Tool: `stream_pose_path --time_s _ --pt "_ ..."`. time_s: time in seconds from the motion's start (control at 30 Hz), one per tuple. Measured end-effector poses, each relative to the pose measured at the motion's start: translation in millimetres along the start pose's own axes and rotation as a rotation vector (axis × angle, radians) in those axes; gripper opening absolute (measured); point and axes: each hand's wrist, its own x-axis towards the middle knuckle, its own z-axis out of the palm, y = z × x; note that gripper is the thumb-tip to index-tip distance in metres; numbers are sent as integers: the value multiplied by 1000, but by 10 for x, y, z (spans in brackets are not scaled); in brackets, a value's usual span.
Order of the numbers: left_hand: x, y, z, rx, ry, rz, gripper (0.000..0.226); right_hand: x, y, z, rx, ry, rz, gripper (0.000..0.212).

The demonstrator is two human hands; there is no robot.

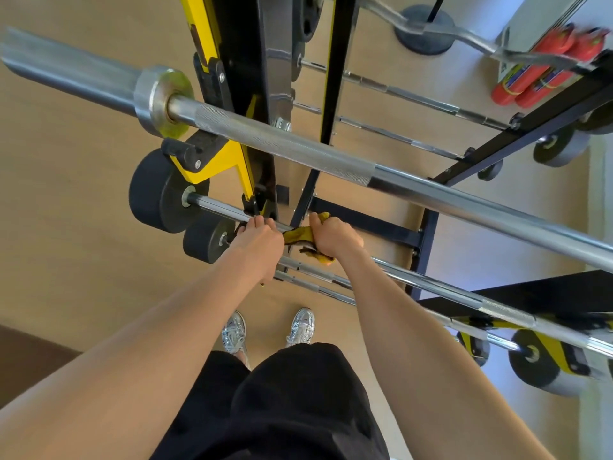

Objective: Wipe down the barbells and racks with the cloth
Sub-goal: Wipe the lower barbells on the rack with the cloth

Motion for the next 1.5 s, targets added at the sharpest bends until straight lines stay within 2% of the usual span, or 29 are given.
stream_pose_path --time_s 0.07,0.17,0.23,0.27,0.33,0.4,0.47,0.5,0.6,0.67,0.7,0.77,0.83,0.87,0.93,1.0,1.07,1.13,1.2,1.27,1.4,1.47,1.5 --pt "-3 19 2 3 -10 -10 104 -59 -30 52 -48 123 -15 55" --pt "-25 42 56 4 5 -21 106 -223 18 145 4 439 -149 58" --pt "-42 52 59 -7 5 -28 107 -320 86 181 116 482 -203 47" --pt "-45 60 55 -18 2 -30 107 -366 138 221 97 470 -247 40" --pt "-40 75 45 -39 -5 -38 108 -438 237 380 -142 476 -393 45" --pt "-21 90 39 -42 -8 -50 109 -471 295 491 -413 487 -489 62" --pt "-18 100 53 -38 -16 -61 111 -440 252 463 -554 418 -505 70" --pt "-16 100 63 -37 -19 -64 110 -393 208 404 -562 375 -481 64" --pt "-12 76 94 -29 -14 -56 108 -169 59 189 -484 230 -382 28" --pt "-21 60 96 -13 -11 -42 110 -38 -8 59 -392 40 -354 17" --pt "-24 58 96 -7 -11 -37 111 11 -20 -21 -329 -103 -328 17" --pt "-23 51 103 7 -8 -34 113 95 -34 -175 -181 -376 -218 33" --pt "-17 34 105 4 -16 -36 113 149 -74 -224 -123 -456 -159 44" --pt "-16 25 102 -2 -21 -35 112 123 -98 -190 -153 -404 -172 42" --pt "-14 36 75 -1 -20 -30 112 -36 -43 -14 -326 -96 -282 38" --pt "-22 73 38 1 -16 -42 111 -293 137 230 -526 243 -464 62" --pt "-34 107 8 3 -21 -55 111 -450 295 382 -675 373 -555 88" --pt "-37 114 6 21 -15 -56 110 -409 307 372 -695 386 -545 82" --pt "-34 112 28 39 -14 -54 111 -243 235 249 -624 302 -550 53" --pt "-35 123 42 46 -29 -54 115 -111 162 75 -471 101 -572 36" --pt "-36 108 50 30 -30 -54 116 99 57 -231 -90 -395 -299 63" --pt "-43 65 55 25 -38 -32 118 121 -16 -266 -94 -480 -192 64" --pt "-48 48 50 24 -39 -25 118 112 -58 -234 -155 -430 -188 58"
